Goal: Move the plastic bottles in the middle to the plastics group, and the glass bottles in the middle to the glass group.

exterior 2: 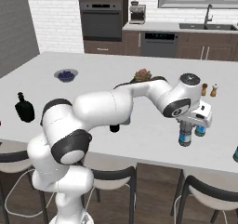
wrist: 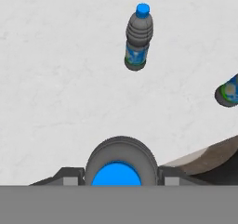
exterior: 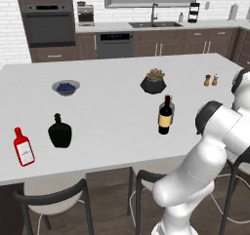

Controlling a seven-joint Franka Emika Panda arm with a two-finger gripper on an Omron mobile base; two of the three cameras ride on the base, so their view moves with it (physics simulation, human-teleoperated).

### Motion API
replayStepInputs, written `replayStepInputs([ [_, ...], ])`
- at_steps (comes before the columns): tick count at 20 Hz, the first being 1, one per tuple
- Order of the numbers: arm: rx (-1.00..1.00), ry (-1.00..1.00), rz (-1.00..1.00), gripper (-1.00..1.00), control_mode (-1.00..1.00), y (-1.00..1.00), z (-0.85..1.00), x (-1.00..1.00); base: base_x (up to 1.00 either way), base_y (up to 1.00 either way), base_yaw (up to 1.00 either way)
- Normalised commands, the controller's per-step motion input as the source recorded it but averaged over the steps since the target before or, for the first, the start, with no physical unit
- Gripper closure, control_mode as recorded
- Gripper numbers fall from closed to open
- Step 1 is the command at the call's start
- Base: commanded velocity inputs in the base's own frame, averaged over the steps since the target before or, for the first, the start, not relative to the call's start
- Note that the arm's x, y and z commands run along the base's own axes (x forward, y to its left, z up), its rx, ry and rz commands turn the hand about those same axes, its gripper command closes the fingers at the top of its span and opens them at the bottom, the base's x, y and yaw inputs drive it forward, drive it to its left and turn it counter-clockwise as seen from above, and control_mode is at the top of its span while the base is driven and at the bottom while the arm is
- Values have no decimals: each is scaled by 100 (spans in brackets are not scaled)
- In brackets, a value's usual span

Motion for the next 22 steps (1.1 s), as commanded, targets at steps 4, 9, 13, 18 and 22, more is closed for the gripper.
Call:
replayStepInputs([
  [4, 0, 0, 0, 100, -100, 0, 0, 49, 0, 0, 0],
  [9, 0, 0, 2, 100, -100, 0, 0, 28, 0, 0, 0],
  [13, 0, 0, 4, 100, -100, 0, -1, 14, 0, 0, 0],
  [18, 0, 0, 1, 100, -100, 0, -40, 18, 0, 0, 0],
  [22, 0, 0, 2, 100, -100, -9, -45, 3, 0, 0, 0],
])
